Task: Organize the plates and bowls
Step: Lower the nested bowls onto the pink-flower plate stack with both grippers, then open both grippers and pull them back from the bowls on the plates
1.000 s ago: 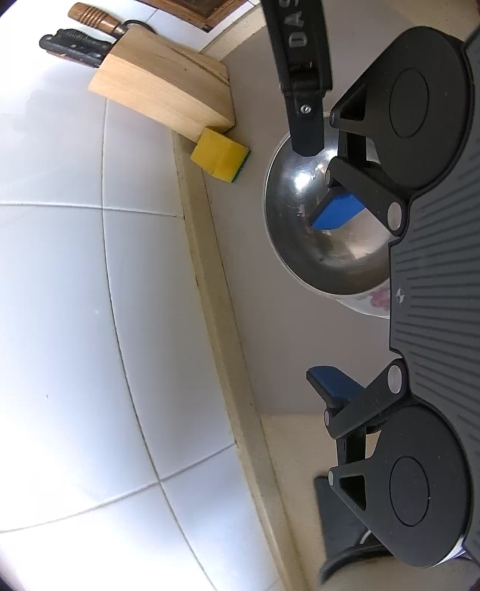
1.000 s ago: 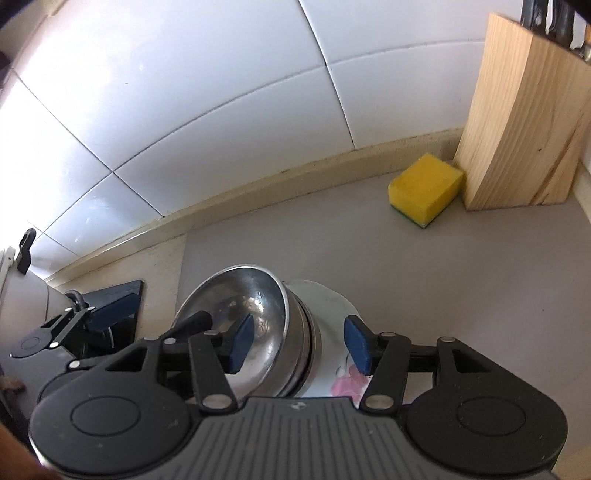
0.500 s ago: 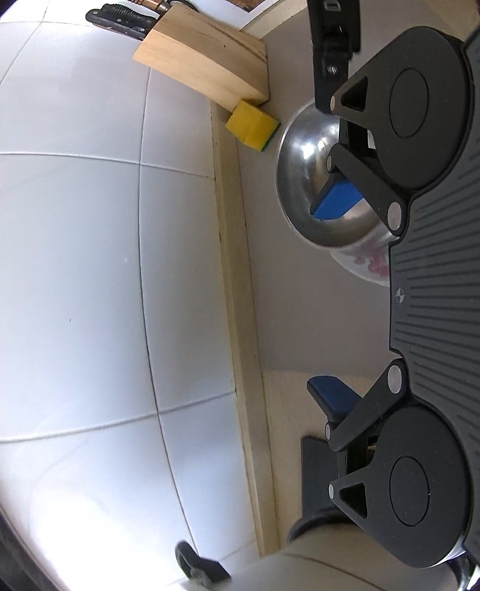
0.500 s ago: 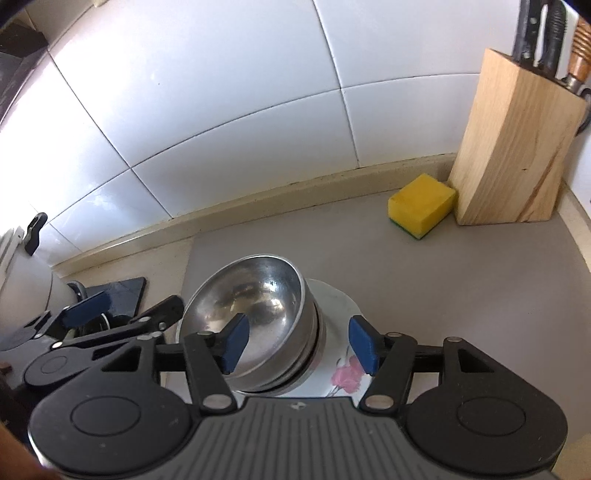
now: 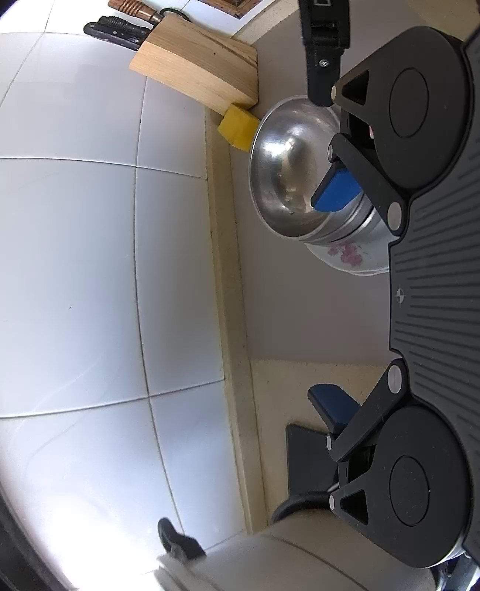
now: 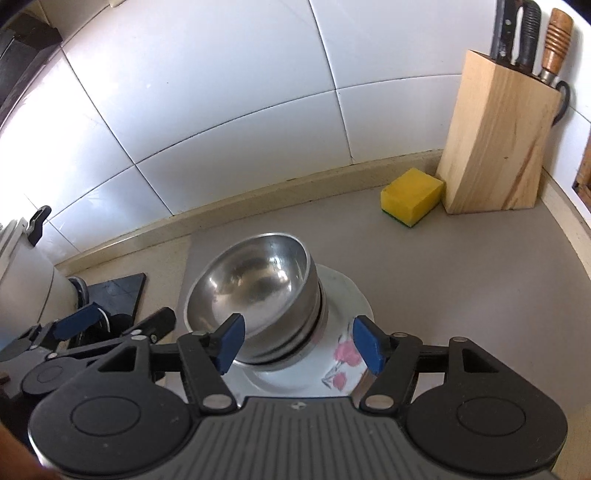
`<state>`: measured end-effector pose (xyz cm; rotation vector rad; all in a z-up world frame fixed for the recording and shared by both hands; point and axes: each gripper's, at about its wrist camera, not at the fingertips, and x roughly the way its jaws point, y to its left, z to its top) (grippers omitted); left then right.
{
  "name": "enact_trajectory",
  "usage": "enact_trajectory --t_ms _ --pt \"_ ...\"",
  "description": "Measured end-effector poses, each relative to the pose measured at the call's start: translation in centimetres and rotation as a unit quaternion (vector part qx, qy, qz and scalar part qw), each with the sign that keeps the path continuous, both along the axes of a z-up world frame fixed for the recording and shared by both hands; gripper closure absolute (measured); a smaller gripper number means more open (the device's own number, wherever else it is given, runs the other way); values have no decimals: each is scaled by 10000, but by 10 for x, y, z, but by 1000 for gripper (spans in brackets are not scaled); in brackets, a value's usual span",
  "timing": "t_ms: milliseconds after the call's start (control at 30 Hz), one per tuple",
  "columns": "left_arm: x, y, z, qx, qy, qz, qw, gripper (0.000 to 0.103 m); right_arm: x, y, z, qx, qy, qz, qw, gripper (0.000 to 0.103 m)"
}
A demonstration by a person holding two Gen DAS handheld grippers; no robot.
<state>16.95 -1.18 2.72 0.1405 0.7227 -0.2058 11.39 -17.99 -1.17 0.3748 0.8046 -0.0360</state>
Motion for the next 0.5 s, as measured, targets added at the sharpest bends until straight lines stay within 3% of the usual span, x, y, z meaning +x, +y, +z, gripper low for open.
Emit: enact_trajectory --t_ms 500 --pt "-50 -6 -4 -15 34 424 9991 5 -37 -4 -4 -154 -84 421 9990 53"
